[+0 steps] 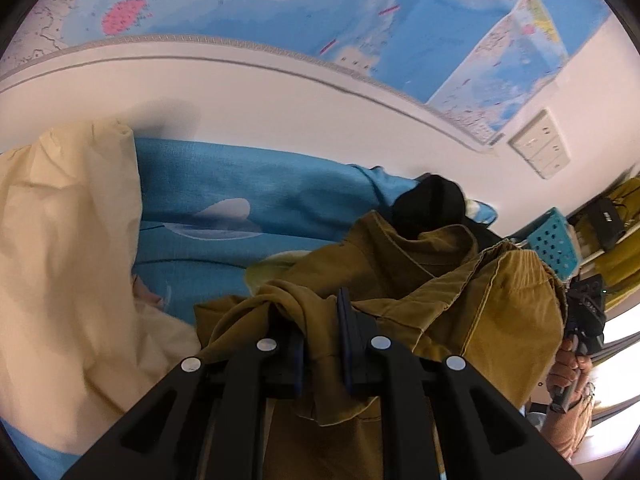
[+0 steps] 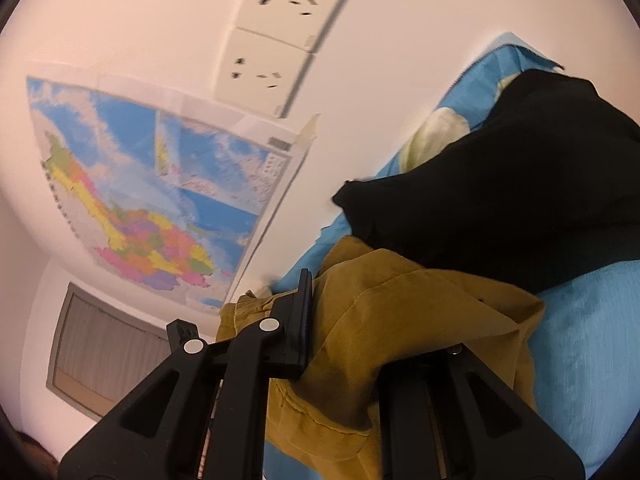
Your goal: Fold large clothes
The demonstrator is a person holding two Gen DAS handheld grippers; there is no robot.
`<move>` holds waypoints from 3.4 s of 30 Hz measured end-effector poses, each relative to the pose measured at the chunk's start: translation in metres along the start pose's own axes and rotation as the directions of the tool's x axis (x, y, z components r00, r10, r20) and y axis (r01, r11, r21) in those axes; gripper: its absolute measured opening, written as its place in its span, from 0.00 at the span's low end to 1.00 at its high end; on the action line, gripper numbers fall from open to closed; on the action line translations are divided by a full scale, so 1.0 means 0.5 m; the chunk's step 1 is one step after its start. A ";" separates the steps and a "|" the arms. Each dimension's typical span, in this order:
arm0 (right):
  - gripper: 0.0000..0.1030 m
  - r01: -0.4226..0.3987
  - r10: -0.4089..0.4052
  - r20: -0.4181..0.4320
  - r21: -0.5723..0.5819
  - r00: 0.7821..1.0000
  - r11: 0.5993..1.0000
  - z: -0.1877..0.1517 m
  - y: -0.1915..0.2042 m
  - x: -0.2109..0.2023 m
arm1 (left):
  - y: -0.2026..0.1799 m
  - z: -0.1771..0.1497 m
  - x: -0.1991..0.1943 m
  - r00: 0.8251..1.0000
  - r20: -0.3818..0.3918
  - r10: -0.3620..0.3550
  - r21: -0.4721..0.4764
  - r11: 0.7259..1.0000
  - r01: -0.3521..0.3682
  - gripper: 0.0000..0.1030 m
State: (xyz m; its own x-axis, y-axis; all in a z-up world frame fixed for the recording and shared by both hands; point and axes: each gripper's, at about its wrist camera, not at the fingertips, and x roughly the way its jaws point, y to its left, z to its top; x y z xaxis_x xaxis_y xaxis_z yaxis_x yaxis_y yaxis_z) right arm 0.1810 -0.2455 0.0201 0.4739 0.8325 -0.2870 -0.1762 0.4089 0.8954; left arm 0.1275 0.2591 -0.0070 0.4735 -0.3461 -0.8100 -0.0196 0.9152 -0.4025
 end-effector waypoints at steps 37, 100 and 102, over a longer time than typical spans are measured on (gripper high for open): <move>0.32 0.345 -0.526 -0.095 -0.654 0.845 0.673 -0.137 0.112 0.339 | 0.004 0.027 0.015 0.994 0.033 -0.106 -0.105 0.989 0.109 0.56; 0.21 0.357 -0.467 0.015 -0.668 0.884 0.653 -0.207 0.032 0.174 | 0.052 -0.251 0.004 0.967 0.247 0.067 0.133 0.986 -0.103 0.79; 0.18 0.347 -0.430 0.022 -0.626 0.903 0.698 -0.202 0.022 0.159 | 0.050 -0.257 0.012 0.963 0.258 0.076 0.132 0.985 -0.114 0.80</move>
State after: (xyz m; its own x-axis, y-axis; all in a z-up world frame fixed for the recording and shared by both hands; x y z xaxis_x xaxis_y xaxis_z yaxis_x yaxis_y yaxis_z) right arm 0.1296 -0.1370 -0.0273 0.5222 0.5676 -0.6365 -0.4988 0.8086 0.3119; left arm 0.0166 0.2534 -0.0766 0.6817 -0.2101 -0.7009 0.0434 0.9678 -0.2479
